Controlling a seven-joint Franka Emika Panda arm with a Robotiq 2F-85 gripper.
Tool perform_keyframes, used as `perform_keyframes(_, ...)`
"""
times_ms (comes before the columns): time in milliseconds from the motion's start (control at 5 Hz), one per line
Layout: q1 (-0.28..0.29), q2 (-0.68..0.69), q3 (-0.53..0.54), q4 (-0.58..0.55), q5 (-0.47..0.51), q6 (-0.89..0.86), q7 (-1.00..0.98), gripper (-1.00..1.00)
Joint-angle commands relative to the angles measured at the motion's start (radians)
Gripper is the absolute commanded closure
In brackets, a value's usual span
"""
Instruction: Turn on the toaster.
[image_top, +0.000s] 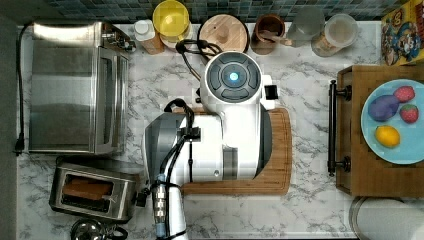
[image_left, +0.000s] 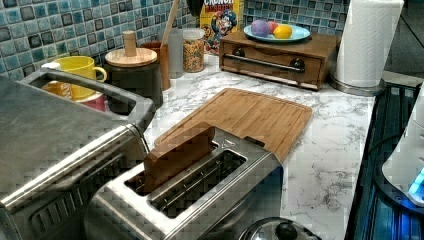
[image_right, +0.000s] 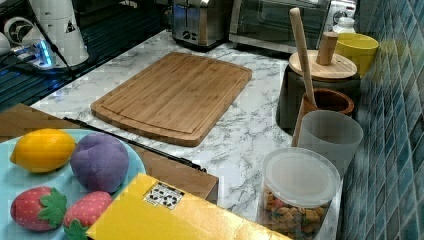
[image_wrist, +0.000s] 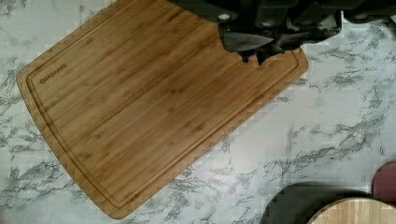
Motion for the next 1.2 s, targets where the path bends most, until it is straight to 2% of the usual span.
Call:
perform_keyframes(200, 0.001, -0.01, 0.001, 0.0, 0.002, 0.003, -0.011, 1.0)
perform_keyframes(400, 0.019, 0.008, 0.017, -0.025, 0.001, -0.002, -0.052, 1.0)
perform_keyframes(600, 0.018, -0.015, 0.066, -0.129, 0.025, 0.03, -0.076, 1.0)
perform_keyframes(800, 0.048, -0.027, 0.073, -0.199, 0.05, 0.066, -0.102, 1.0)
perform_keyframes(1200, 0.055, -0.097, 0.152, -0.338, 0.082, 0.138, -0.113, 1.0)
